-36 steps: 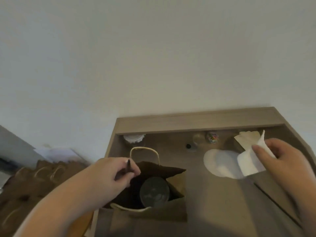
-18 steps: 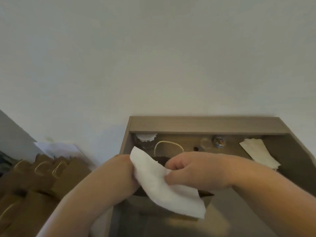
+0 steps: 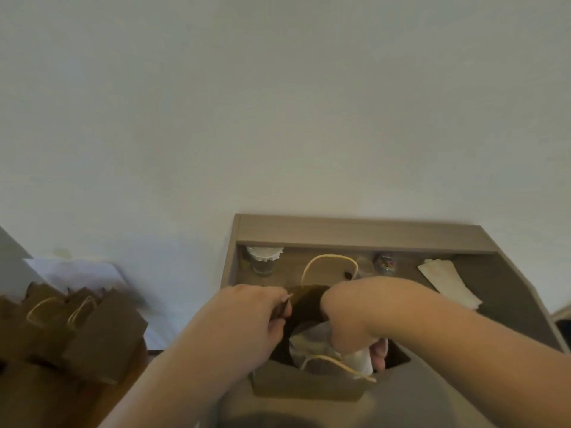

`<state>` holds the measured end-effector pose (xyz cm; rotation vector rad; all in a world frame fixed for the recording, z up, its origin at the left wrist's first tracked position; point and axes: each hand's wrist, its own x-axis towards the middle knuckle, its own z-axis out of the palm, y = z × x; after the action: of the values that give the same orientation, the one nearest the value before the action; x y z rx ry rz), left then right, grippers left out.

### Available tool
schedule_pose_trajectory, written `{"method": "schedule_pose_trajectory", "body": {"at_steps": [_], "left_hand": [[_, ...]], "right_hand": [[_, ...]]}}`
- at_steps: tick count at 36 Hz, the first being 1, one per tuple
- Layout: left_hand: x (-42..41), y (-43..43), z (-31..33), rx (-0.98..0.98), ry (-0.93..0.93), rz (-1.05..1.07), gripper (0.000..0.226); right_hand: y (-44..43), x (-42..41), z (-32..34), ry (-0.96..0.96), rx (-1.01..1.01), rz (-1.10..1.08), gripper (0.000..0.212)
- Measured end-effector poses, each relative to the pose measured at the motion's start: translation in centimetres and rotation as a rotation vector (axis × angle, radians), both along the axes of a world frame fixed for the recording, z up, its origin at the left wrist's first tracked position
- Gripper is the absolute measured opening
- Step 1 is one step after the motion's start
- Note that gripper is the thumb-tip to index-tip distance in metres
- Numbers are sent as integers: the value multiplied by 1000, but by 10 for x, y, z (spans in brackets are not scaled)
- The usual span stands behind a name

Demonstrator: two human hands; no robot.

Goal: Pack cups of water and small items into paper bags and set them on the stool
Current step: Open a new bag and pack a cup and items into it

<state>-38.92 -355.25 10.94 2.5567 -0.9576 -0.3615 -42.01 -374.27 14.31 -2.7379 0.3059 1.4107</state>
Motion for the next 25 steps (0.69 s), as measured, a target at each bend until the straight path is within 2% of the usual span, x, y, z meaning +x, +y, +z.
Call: {"method": "schedule_pose_trajectory", "body": {"at_steps": [3, 6, 10, 13, 16, 21, 23, 25], "left_hand": [[3, 4, -4, -6, -40, -31, 12], [6, 7, -5, 16, -61, -83, 13], [9, 11, -7, -33, -113, -91, 17], [9, 13, -8, -107, -55, -105, 29], [9, 15, -8, -185, -41, -95, 35], [1, 33, -3, -418, -56, -26, 30], [-3, 44, -8, -475, -16, 61, 37], [-5, 51, -16, -471, 75, 145, 45]], "right_hand": [[15, 8, -9, -172, 10, 22, 25], [22, 13, -17, -341, 143, 14, 22], [17, 13, -10, -241, 446, -196, 19], [9, 3, -4, -262, 571, -291, 29], [-6, -17, 3, -537, 586, -254, 31], [-36, -67, 5, -1177, 684, -319, 27], [-52, -88, -7, -1333, 657, -394, 33], [-68, -106, -29, -1373, 628, -464, 46]]}}
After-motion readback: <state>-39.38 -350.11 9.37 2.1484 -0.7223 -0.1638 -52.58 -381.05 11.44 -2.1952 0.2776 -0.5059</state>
